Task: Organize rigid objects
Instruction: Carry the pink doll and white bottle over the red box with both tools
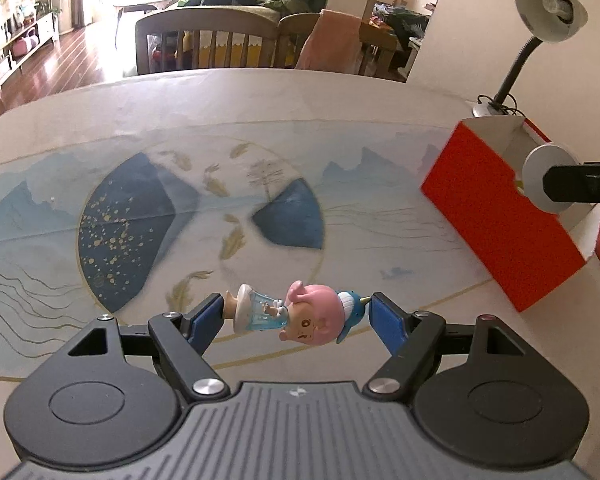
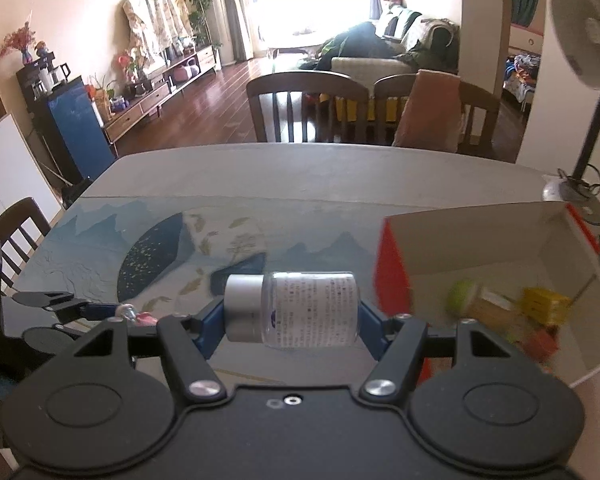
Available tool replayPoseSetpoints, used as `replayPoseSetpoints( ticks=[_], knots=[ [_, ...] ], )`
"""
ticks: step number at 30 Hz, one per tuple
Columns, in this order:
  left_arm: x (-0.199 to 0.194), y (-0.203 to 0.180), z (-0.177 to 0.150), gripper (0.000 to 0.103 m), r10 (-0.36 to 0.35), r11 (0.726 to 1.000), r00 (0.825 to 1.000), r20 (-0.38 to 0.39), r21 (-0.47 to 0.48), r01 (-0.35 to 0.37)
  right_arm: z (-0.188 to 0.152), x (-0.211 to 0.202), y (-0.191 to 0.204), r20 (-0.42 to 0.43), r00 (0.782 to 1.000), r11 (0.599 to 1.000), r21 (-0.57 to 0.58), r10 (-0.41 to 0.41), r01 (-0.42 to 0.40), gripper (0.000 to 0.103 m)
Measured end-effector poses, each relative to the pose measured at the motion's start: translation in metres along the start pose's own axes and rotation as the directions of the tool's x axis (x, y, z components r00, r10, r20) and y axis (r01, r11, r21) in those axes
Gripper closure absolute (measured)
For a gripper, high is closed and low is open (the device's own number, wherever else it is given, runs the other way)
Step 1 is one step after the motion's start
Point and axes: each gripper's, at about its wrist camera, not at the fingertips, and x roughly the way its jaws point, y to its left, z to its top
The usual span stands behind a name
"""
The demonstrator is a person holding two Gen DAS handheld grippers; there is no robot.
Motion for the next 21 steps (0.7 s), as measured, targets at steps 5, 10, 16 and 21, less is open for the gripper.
replayPoseSetpoints(
  ticks=[5,10,16,21],
  knots=[
    [-0.009,-0.028,0.008,0.024,0.001,1.000,1.000,-0.013,-0.004,-0.001,-0.007,-0.019,-0.030,0.021,1.000,1.000,0.011,-0.010,0.010,0.036],
    [-0.014,-0.065,0.021,0.024,-0.006,1.000,1.000,-0.008,0.021,0.006,-0.015,-0.030,-0.065,0.030,0.999,0.999,0.035,-0.032,0.031,0.036],
    [-0.012,-0.111,0.038,0.024,-0.031,0.998,1.000,0.002,0.058,0.031,-0.025,-0.039,-0.106,0.040,0.998,0.997,0.066,-0.053,0.051,0.036],
    [-0.006,-0.149,0.053,0.024,-0.050,0.995,0.999,0.011,0.092,0.049,-0.031,-0.046,-0.141,0.053,0.995,0.993,0.088,-0.083,0.078,0.036]
  ],
)
